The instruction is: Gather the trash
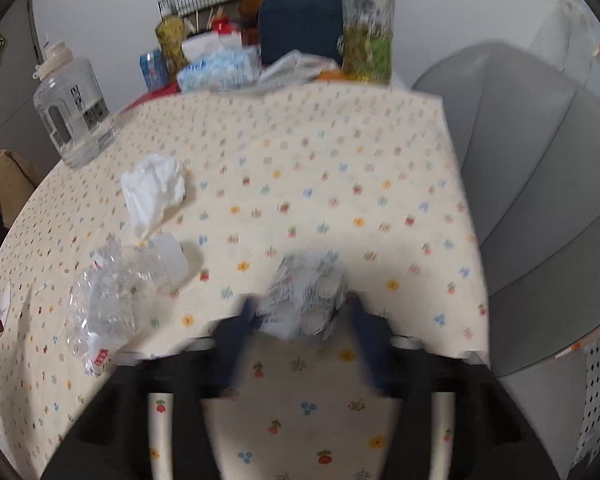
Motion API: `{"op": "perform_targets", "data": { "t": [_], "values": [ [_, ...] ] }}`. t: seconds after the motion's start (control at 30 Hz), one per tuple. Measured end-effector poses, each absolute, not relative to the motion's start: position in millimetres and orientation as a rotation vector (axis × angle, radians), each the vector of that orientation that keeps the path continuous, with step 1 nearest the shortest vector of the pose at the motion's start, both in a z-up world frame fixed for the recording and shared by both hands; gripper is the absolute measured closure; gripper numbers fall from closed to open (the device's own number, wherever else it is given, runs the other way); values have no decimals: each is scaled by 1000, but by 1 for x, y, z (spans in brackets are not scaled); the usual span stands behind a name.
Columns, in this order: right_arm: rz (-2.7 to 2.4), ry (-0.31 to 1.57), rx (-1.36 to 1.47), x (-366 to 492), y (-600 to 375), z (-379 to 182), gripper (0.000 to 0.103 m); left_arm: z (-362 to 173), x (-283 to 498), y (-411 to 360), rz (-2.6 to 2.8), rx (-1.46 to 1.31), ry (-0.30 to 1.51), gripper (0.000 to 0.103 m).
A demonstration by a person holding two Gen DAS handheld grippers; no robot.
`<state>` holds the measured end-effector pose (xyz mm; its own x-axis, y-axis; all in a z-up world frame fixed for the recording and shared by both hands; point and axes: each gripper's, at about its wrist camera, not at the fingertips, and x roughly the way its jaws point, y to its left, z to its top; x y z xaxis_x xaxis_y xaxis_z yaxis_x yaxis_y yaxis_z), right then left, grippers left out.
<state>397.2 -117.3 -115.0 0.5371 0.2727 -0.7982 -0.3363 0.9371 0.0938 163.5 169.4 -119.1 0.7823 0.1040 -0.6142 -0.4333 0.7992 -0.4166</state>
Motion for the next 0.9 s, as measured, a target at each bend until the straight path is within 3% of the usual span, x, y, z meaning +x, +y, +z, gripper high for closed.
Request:
{"op": "perform_targets", "data": {
  "t": [0.03,0.13,0.9],
  "values": [
    [376,951,-67,397,-118,-115,77,-119,163,169,307,-578,607,85],
    [390,946,-68,388,-120,-113,78,-116,163,167,303,-576,603,85],
    [461,848,122,280,-205,-64,80,-90,174,95,127,-491,592,85]
  ]
}}
